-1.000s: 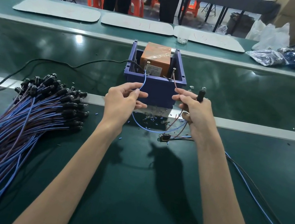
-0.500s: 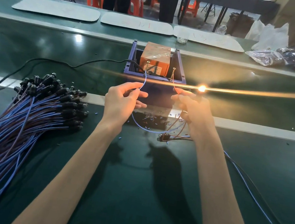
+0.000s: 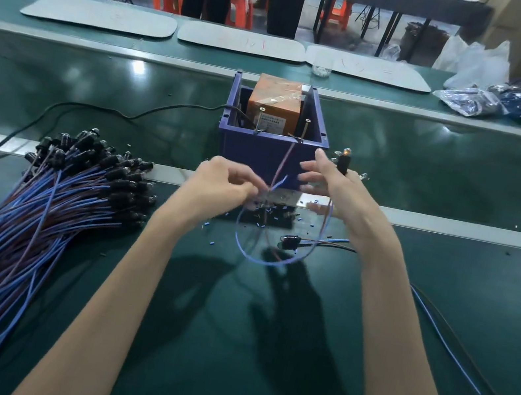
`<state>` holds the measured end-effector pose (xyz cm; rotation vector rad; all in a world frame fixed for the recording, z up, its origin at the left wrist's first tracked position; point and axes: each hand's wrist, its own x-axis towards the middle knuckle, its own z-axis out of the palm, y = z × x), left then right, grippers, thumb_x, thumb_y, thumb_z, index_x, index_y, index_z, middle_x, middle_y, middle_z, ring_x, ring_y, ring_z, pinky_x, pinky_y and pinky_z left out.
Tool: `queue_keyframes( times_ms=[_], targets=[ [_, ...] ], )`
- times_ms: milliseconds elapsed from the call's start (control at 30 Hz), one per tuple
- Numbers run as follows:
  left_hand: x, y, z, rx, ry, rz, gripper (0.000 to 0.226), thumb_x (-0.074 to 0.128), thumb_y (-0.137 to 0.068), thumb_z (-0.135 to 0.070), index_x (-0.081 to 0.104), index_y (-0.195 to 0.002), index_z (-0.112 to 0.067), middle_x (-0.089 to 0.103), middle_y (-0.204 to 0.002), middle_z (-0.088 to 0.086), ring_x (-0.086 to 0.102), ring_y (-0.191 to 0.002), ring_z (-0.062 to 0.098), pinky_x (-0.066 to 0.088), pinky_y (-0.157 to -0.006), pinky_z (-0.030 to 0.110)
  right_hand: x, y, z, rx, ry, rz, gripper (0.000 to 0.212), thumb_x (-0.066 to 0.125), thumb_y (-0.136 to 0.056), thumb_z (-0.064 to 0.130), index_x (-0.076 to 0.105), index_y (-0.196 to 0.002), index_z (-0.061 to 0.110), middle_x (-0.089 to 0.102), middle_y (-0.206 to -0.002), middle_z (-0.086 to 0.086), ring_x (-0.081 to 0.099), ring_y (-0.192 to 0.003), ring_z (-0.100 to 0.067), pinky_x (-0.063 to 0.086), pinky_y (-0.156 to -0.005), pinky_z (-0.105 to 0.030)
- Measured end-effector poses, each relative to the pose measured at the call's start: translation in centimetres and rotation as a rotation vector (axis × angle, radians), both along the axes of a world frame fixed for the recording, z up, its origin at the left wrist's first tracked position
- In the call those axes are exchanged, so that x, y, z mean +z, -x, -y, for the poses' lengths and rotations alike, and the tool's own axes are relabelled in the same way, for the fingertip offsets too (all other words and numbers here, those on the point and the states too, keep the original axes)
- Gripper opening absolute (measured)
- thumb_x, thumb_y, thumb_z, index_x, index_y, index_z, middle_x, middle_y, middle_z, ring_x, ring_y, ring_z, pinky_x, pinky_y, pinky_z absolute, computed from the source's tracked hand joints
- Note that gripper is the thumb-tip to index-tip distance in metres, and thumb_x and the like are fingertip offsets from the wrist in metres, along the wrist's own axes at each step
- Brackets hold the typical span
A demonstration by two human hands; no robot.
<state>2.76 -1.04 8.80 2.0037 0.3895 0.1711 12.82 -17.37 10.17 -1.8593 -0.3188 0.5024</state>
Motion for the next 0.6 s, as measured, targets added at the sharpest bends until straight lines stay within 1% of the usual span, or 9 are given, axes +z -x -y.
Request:
queue_keyframes(
  times_ms=[67, 100, 200, 267, 333, 400, 500, 533, 600],
  targets=[
    [0.4, 0.5, -1.4, -0.084, -0.272, -0.179, 0.026, 0.063, -0.085, -0.016, 0.07, -0.072, -0.037, 0.075, -0.079, -0.005, 0.071, -0.086, 0.017, 0.054, -0.09, 0.035, 0.5, -0.2, 0.9, -0.073, 0.148, 0.121, 0.046, 0.039, -0.095, 0.057, 0.067, -0.082, 0.023, 0.065, -0.09, 0.0, 0.057, -0.079, -0.01, 0.042, -0.073, -0.024],
    [0.7, 0.9, -2.2, -0.074, -0.366, -0.23, 0.022, 0.065, -0.085, -0.022, 0.068, -0.071, -0.039, 0.074, -0.079, -0.009, 0.07, -0.086, 0.015, 0.053, -0.091, 0.034, 0.9, -0.3, 1.5, -0.127, 0.158, 0.157, 0.051, 0.038, -0.095, 0.059, 0.068, -0.077, 0.02, 0.065, -0.082, 0.0, 0.056, -0.072, -0.009, 0.042, -0.07, -0.024],
    [1.7, 2.4, -4.8, 0.079, -0.458, -0.265, 0.005, 0.072, -0.079, -0.034, 0.069, -0.082, -0.038, 0.072, -0.082, -0.017, 0.068, -0.085, 0.012, 0.053, -0.089, 0.033, 2.4, -0.5, 3.7, -0.206, -0.061, 0.114, 0.054, 0.041, -0.098, 0.05, 0.066, -0.069, 0.012, 0.06, -0.052, 0.003, 0.046, -0.04, -0.003, 0.035, -0.041, -0.013],
    [2.1, 3.5, -6.4, 0.246, -0.55, -0.26, 0.017, 0.075, -0.075, -0.037, 0.07, -0.091, -0.035, 0.07, -0.085, -0.017, 0.065, -0.09, 0.015, 0.051, -0.085, 0.031, 3.6, -0.5, 5.2, -0.276, -0.203, 0.178, 0.047, 0.046, -0.099, 0.042, 0.066, -0.068, 0.013, 0.061, -0.049, 0.006, 0.048, -0.038, -0.003, 0.035, -0.04, -0.012],
    [2.2, 4.4, -7.5, 0.35, -0.588, -0.277, 0.022, 0.08, -0.071, -0.032, 0.071, -0.092, -0.033, 0.069, -0.087, -0.012, 0.064, -0.093, 0.019, 0.05, -0.084, 0.033, 4.5, -0.3, 6.3, -0.384, -0.396, 0.312, 0.04, 0.052, -0.098, 0.03, 0.066, -0.063, 0.018, 0.065, -0.054, 0.008, 0.058, -0.046, -0.003, 0.042, -0.048, -0.011],
    [1.9, 4.8, -8.0, 0.379, -0.576, -0.375, 0.023, 0.085, -0.068, -0.029, 0.071, -0.086, -0.031, 0.069, -0.089, -0.005, 0.063, -0.095, 0.023, 0.049, -0.083, 0.033, 5.0, -0.2, 7.2, -0.48, -0.513, 0.435, 0.039, 0.056, -0.096, 0.022, 0.068, -0.059, 0.023, 0.068, -0.061, 0.009, 0.064, -0.061, -0.004, 0.05, -0.062, -0.016],
    [1.2, 5.0, -8.3, 0.376, -0.523, -0.474, 0.021, 0.087, -0.065, -0.02, 0.069, -0.07, -0.031, 0.071, -0.088, 0.0, 0.064, -0.093, 0.024, 0.05, -0.083, 0.033, 5.0, -0.6, 7.4, -0.599, -0.352, 0.618, 0.013, 0.058, -0.089, 0.029, 0.069, -0.085, 0.023, 0.07, -0.09, 0.0, 0.062, -0.081, -0.006, 0.053, -0.084, -0.029],
    [1.0, 4.9, -8.5, 0.37, -0.509, -0.478, 0.023, 0.087, -0.065, -0.016, 0.068, -0.066, -0.031, 0.072, -0.086, 0.0, 0.065, -0.092, 0.024, 0.051, -0.085, 0.034, 5.0, -0.6, 7.2, -0.635, -0.265, 0.692, 0.016, 0.058, -0.089, 0.031, 0.067, -0.095, 0.02, 0.065, -0.104, -0.008, 0.06, -0.089, -0.008, 0.051, -0.09, -0.03],
    [0.9, 5.0, -8.8, 0.369, -0.497, -0.467, 0.027, 0.086, -0.065, -0.011, 0.067, -0.064, -0.031, 0.072, -0.085, 0.0, 0.065, -0.092, 0.023, 0.052, -0.088, 0.037, 4.9, -0.2, 6.5, -0.662, -0.114, 0.867, 0.026, 0.056, -0.09, 0.026, 0.065, -0.109, 0.01, 0.051, -0.119, -0.014, 0.052, -0.105, -0.012, 0.043, -0.099, -0.023]
  ],
)
